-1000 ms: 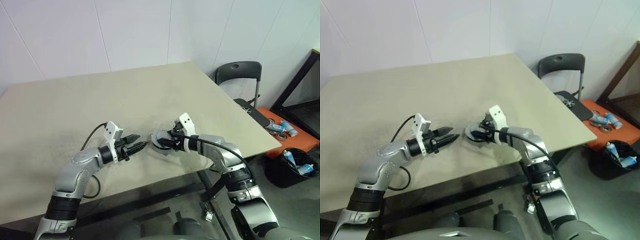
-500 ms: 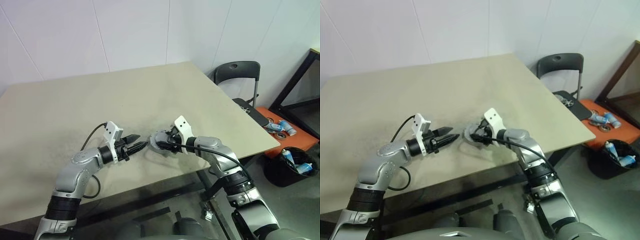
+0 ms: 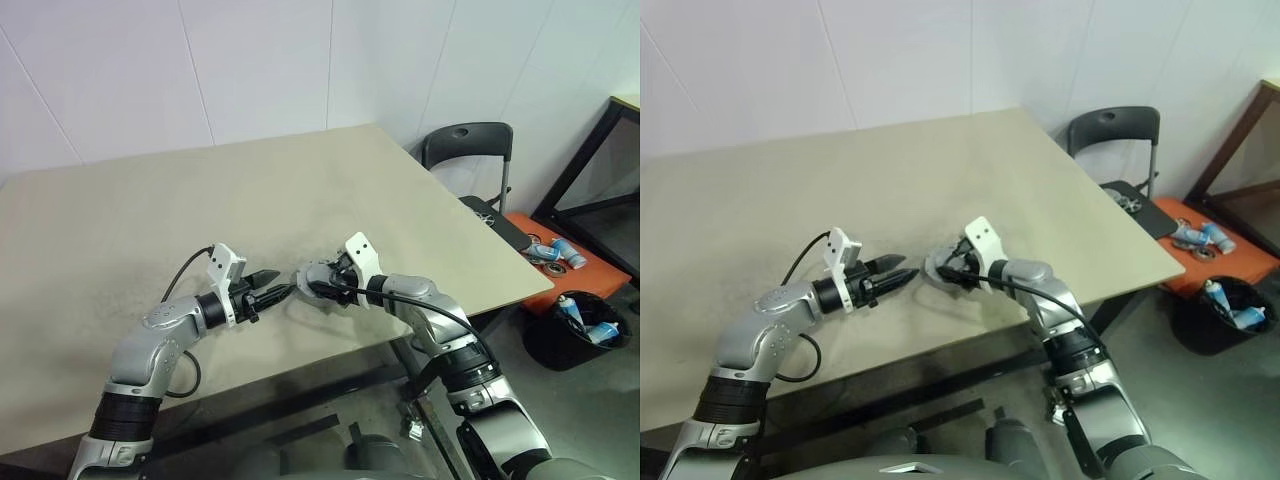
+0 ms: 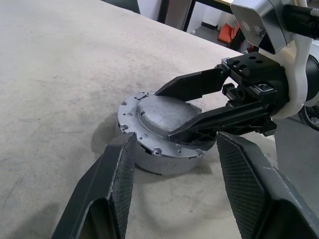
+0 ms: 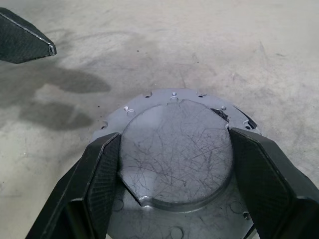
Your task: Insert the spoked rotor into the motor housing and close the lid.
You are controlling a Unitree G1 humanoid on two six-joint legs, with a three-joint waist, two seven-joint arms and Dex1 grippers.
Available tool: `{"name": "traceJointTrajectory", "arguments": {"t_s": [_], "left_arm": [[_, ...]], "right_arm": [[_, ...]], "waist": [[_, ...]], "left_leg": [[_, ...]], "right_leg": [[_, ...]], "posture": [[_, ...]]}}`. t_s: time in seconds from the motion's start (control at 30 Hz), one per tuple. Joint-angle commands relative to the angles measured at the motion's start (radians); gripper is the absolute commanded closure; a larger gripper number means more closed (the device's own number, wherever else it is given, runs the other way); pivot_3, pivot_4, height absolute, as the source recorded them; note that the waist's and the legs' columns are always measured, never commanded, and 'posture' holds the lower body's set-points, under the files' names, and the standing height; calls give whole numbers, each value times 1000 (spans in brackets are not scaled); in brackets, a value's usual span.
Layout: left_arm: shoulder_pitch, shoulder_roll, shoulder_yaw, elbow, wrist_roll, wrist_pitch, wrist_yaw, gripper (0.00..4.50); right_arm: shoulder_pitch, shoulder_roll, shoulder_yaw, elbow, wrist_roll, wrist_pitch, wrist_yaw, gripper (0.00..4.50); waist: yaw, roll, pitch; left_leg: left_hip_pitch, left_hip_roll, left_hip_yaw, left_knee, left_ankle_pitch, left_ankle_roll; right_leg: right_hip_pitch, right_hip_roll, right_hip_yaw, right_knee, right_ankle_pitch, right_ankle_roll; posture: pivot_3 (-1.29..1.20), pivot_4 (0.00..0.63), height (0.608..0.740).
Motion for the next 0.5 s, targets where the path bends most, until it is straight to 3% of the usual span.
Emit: {"name": "traceJointTrajectory", "arguments": {"t_s": [0.03, 0.17, 0.5], "left_arm": [[-10, 5, 2, -31, 0, -9, 3, 1799], [-15, 6, 3, -41, -4, 2, 8, 1799], [-29, 7, 3, -40, -8, 12, 12, 1799]], "right_arm": [[-8, 21, -51, 35, 26, 46, -33, 1393], [-39, 50, -131, 30, 98, 116, -35, 1393], [-15, 26, -97, -87, 165, 146, 77, 1393]], "waist": [[0, 0, 0], [0, 0, 0], [0, 0, 0]], "left_leg": [[0, 0, 0, 0, 0, 0], [0, 0, 0, 0, 0, 0], [-2, 0, 0, -2, 0, 0]], "right_leg": [[0, 0, 0, 0, 0, 0], [0, 0, 0, 0, 0, 0], [-2, 0, 0, -1, 0, 0]], "posture": [[0, 0, 740], [0, 0, 740], [0, 0, 740]]}}
